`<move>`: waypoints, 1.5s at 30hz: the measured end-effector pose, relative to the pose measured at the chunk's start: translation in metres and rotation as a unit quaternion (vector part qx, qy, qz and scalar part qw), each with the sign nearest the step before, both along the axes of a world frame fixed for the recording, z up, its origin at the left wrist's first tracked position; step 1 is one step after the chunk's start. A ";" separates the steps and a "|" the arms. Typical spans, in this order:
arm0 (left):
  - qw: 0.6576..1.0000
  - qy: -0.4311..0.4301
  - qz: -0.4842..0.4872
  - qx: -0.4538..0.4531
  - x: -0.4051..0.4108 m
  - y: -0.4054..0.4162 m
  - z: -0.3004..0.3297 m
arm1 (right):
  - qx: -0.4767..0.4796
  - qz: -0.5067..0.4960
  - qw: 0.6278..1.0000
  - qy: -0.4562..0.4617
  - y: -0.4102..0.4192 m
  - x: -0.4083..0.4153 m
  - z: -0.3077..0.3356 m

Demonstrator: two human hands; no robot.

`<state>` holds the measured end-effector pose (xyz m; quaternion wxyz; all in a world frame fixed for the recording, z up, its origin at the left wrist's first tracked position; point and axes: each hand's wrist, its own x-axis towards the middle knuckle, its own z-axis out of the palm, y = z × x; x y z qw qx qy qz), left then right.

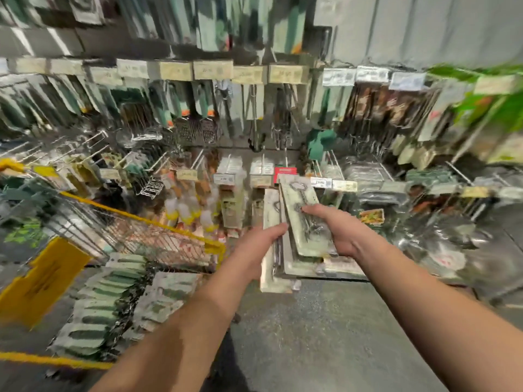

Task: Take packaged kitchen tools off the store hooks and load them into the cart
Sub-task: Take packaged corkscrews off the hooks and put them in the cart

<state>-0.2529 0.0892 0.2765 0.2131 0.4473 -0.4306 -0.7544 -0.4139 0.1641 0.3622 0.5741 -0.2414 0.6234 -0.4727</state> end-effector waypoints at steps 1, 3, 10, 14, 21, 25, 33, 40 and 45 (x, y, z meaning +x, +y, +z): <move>1.000 0.005 -0.018 -0.003 -0.017 0.007 0.001 | -0.002 -0.017 1.000 -0.008 0.007 -0.019 -0.006; 0.999 0.006 -0.053 -0.010 -0.053 0.027 0.012 | 0.005 -0.053 0.999 -0.013 0.027 -0.051 -0.008; 0.993 0.015 -0.100 -0.058 -0.203 0.121 0.034 | 0.007 -0.146 0.989 0.006 0.125 -0.179 -0.011; 0.988 0.012 -0.132 -0.086 -0.285 0.177 0.052 | -0.009 -0.164 0.985 0.056 0.187 -0.252 0.007; 0.979 -0.006 -0.156 -0.130 -0.397 0.224 0.089 | 0.060 -0.141 0.976 0.156 0.255 -0.381 0.036; 0.976 0.025 -0.172 -0.135 -0.447 0.234 0.116 | 0.084 -0.143 0.962 0.215 0.276 -0.408 0.085; 0.965 0.057 -0.182 -0.178 -0.539 0.214 0.158 | 0.105 -0.112 0.951 0.267 0.252 -0.501 0.126; 0.949 0.084 -0.177 -0.246 -0.634 0.162 0.195 | 0.107 -0.111 0.929 0.336 0.202 -0.609 0.156; 0.937 0.113 -0.176 -0.280 -0.691 0.126 0.235 | 0.038 -0.127 0.907 0.399 0.178 -0.669 0.189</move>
